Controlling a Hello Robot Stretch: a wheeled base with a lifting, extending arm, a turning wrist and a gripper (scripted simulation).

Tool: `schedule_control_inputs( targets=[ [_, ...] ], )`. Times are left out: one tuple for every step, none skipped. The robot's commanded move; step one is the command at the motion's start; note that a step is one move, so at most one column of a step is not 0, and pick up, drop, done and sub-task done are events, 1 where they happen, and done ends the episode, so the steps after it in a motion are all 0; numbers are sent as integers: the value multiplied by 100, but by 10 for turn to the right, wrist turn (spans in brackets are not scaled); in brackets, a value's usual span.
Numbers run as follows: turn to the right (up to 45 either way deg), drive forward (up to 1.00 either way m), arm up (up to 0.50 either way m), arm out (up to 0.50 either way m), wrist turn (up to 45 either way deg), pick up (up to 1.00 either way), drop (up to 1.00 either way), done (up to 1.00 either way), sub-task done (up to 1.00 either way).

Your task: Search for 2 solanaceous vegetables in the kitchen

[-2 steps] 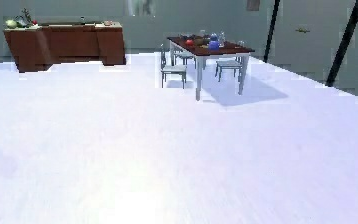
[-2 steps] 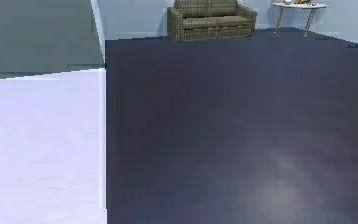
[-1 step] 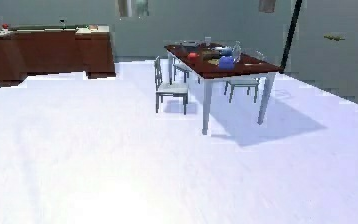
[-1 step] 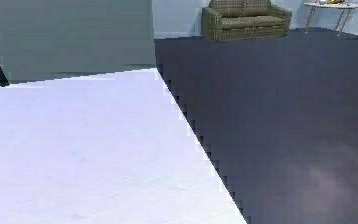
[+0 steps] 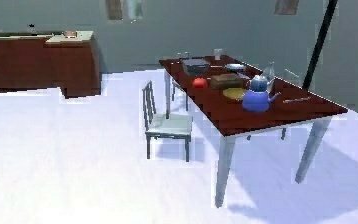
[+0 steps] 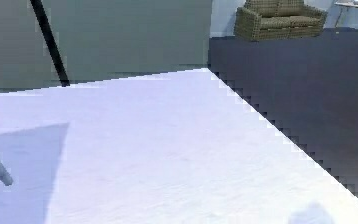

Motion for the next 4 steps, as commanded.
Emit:
schedule_control_inputs(
  targets=[
    [-60,0,0,0,0,0,0,0,0],
    [0,65,0,0,0,0,0,0,0],
    [180,0,0,0,0,0,0,0,0],
    [0,0,0,0,0,0,0,0,100]
  ],
)
